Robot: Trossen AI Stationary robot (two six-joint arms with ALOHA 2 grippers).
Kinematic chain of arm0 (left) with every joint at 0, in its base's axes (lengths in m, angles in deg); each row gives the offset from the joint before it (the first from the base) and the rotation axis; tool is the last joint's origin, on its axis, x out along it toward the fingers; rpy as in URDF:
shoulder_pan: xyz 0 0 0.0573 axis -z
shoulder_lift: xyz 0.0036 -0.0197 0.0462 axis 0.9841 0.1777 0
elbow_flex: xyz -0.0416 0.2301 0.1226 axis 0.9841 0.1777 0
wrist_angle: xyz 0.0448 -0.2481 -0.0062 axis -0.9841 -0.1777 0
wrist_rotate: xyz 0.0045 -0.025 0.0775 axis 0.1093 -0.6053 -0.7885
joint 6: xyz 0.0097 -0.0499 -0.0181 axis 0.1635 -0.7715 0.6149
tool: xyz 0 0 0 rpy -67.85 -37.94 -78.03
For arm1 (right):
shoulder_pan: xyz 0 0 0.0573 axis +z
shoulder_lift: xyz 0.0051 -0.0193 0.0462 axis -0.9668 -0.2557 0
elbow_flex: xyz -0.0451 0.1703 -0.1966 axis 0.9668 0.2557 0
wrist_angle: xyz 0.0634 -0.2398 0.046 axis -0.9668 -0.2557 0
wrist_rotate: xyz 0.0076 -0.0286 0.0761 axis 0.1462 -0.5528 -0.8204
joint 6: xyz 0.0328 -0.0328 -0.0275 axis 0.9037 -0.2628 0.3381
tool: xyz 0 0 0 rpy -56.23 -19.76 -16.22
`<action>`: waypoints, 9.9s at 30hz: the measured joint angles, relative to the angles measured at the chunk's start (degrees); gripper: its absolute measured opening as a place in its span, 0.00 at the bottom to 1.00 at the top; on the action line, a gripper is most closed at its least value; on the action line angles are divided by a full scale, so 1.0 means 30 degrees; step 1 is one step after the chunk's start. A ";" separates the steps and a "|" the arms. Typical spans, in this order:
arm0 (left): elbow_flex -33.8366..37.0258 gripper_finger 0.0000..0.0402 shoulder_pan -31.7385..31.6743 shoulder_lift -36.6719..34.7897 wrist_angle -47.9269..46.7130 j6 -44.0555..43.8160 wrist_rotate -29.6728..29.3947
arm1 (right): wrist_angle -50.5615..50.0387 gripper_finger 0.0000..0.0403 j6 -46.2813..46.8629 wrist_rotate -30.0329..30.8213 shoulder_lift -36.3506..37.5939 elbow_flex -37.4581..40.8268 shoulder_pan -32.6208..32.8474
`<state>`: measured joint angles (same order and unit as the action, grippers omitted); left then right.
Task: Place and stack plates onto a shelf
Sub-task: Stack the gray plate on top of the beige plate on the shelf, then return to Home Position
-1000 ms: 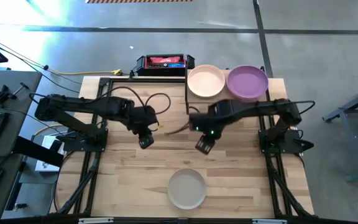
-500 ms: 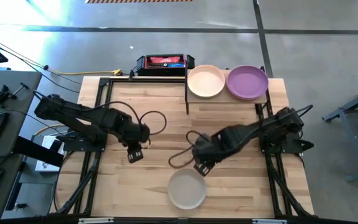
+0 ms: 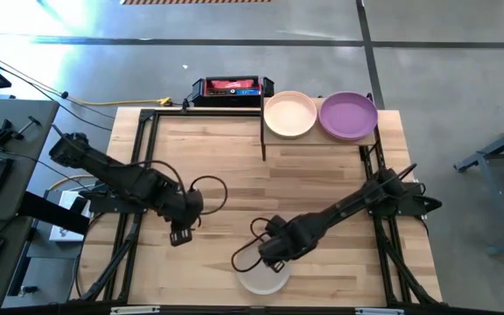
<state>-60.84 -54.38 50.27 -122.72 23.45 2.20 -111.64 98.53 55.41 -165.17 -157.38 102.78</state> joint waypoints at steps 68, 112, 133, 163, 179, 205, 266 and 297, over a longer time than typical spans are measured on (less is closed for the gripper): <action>0.0007 0.29 0.2588 -0.0007 0.0160 -0.1660 -0.2548 | -0.2458 0.00 -0.2956 -0.1005 -0.0233 0.0000 -0.2618; 0.0005 0.29 -0.2742 0.0000 0.0169 0.0499 -0.5076 | -0.0055 0.00 -1.6844 -0.4688 0.8911 0.0000 -2.3805; 0.0000 0.29 -0.5732 0.0000 0.0182 0.0671 -0.5083 | -0.0751 0.00 -1.9447 -0.8266 0.5133 0.0000 -2.8327; 0.0003 0.29 -0.5725 0.0000 0.0175 0.1157 -0.5054 | -0.1183 0.09 -2.0103 -0.7105 0.4532 0.0000 -2.7394; 0.0001 0.29 -0.5725 0.0000 0.0202 0.0976 -0.5054 | -0.3181 0.25 -2.0933 -0.7260 0.4532 0.0000 -2.7751; 0.0004 0.29 -0.6472 0.0004 0.1319 0.1021 -0.5039 | -0.4435 0.25 -2.0901 -0.3017 0.6121 -0.0022 -2.3258; 0.0001 0.29 -0.6708 0.0007 0.1304 0.1531 -0.4981 | -0.2646 0.25 -2.0458 -0.1397 0.4751 0.0000 -2.4079; 0.2173 0.29 -0.6694 -0.1168 0.1290 0.1590 -0.5611 | -0.2370 0.24 -2.3013 -0.2634 1.0264 0.0000 -2.2071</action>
<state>-54.32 -74.46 46.77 -118.85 28.22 -14.64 -118.75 29.49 47.51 -134.38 -157.38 36.57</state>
